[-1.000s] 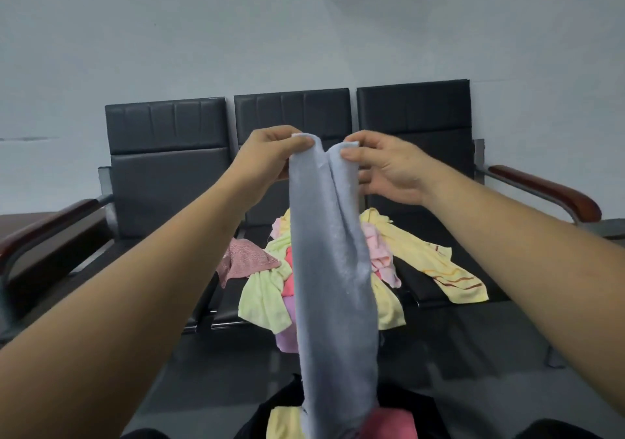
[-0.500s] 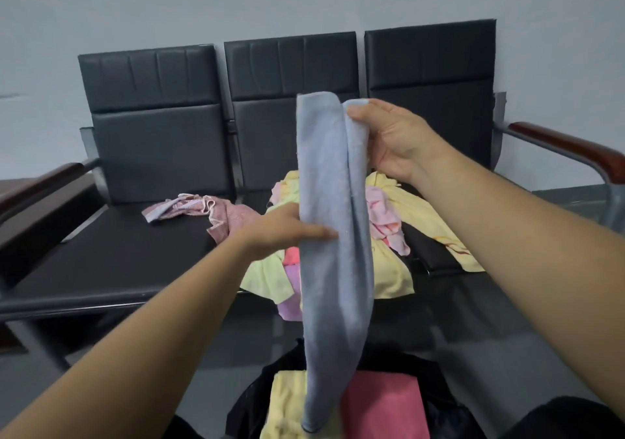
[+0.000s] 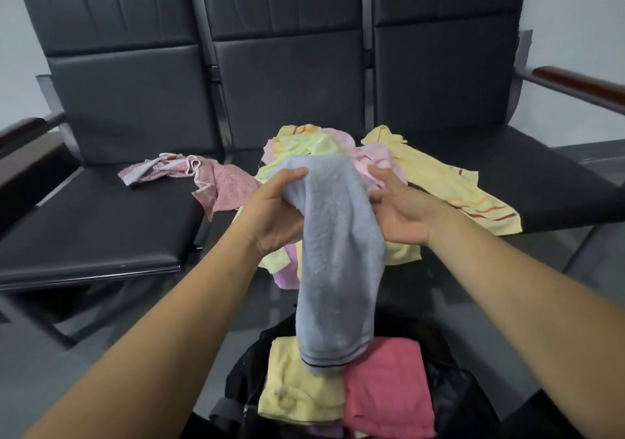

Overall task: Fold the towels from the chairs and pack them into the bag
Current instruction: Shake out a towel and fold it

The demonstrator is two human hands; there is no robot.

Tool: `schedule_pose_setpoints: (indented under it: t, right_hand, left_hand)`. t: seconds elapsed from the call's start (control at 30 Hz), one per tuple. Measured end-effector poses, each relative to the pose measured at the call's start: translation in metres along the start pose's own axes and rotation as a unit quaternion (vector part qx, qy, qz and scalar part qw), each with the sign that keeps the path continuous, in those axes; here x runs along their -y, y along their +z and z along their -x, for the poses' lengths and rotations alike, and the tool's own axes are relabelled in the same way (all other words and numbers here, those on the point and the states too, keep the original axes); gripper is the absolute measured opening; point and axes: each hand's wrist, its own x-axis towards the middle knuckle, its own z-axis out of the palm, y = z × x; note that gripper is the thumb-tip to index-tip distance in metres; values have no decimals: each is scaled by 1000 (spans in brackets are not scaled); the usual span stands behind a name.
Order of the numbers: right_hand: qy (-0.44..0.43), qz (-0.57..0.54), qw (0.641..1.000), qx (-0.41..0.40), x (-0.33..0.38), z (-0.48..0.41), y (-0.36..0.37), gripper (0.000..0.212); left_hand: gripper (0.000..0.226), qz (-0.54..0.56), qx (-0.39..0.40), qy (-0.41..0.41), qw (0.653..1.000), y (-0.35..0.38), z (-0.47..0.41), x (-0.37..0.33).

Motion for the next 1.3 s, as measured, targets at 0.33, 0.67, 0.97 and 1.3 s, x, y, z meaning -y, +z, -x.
schedule_pose_setpoints:
  t: [0.33, 0.67, 0.97, 1.3]
  right_hand:
    - [72, 90, 991, 72, -19, -15, -6, 52]
    - [-96, -9, 995, -18, 1, -23, -4, 67]
    - [-98, -112, 989, 11, 9, -7, -10, 64]
    - [-183, 32, 982, -27, 14, -2, -20, 61]
  left_hand:
    - [41, -209, -93, 31, 973, -24, -14, -7]
    - [35, -371, -14, -38, 928, -42, -11, 19]
    - [37, -54, -146, -18, 988, -12, -13, 21]
    - [42, -172, -137, 49, 974, -17, -8, -3]
